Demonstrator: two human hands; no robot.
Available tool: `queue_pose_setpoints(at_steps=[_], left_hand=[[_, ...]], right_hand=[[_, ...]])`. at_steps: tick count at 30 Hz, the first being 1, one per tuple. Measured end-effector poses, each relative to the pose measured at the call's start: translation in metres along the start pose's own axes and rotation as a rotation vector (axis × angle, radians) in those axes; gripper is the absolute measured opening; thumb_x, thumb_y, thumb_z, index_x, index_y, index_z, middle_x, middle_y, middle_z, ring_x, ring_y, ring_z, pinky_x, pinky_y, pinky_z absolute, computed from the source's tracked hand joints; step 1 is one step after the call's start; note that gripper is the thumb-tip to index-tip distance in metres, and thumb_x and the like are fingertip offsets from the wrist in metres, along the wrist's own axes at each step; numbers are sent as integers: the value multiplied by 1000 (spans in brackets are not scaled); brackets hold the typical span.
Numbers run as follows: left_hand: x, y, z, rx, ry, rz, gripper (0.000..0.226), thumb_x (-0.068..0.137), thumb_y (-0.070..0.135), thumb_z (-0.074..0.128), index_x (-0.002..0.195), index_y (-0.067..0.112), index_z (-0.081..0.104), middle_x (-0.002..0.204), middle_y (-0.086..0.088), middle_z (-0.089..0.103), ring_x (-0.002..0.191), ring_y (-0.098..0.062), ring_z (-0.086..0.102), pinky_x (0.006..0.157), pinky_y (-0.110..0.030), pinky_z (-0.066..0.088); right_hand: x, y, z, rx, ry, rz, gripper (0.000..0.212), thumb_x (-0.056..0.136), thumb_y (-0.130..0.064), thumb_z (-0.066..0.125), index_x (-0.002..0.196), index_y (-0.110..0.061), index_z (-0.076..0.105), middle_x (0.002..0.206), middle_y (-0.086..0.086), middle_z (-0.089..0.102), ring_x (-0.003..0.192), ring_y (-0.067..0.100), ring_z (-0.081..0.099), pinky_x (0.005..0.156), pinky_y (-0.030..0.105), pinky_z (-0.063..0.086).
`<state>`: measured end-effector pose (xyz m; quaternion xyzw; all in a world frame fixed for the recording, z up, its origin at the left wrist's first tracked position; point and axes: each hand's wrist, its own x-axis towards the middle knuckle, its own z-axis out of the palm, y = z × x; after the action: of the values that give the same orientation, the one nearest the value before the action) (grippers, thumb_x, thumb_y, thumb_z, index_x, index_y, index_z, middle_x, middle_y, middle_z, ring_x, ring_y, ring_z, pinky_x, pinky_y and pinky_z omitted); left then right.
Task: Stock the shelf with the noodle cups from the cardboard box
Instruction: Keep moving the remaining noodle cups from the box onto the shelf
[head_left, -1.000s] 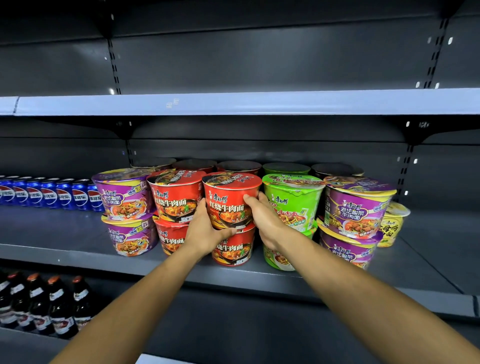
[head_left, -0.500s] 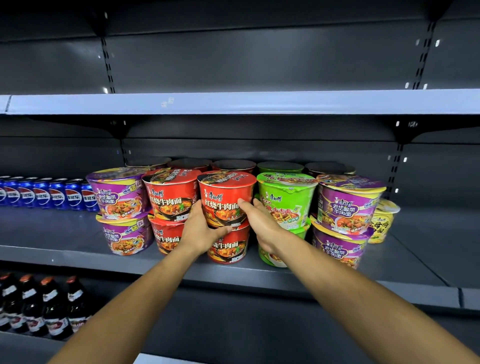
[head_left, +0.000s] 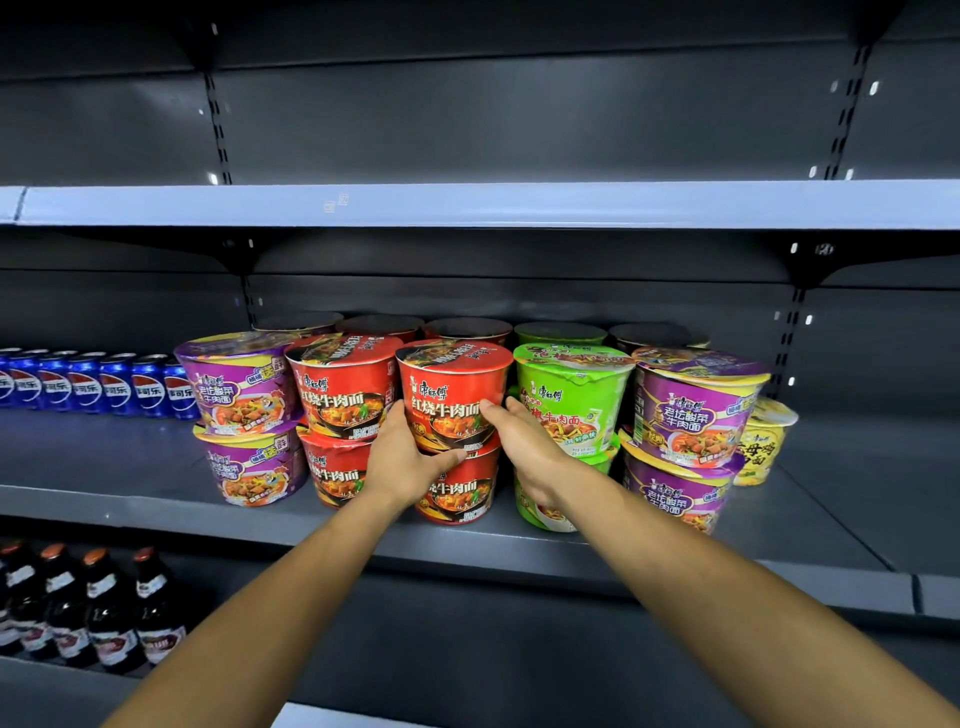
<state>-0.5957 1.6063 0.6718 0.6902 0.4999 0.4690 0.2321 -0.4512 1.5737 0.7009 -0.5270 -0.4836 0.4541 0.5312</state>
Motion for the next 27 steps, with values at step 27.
queue_pose_setpoints(at_steps=[27], left_hand=[[-16,5,1,164,41,-102,91,61,31,88,133,9,37,131,-11,52,124,-29,48,106,-47,40]], right_hand=[[-51,-7,-8,-24,-29,-8,54,100,-23,45,148,-11,24,141,2,43,116,12,43,93,26,35]])
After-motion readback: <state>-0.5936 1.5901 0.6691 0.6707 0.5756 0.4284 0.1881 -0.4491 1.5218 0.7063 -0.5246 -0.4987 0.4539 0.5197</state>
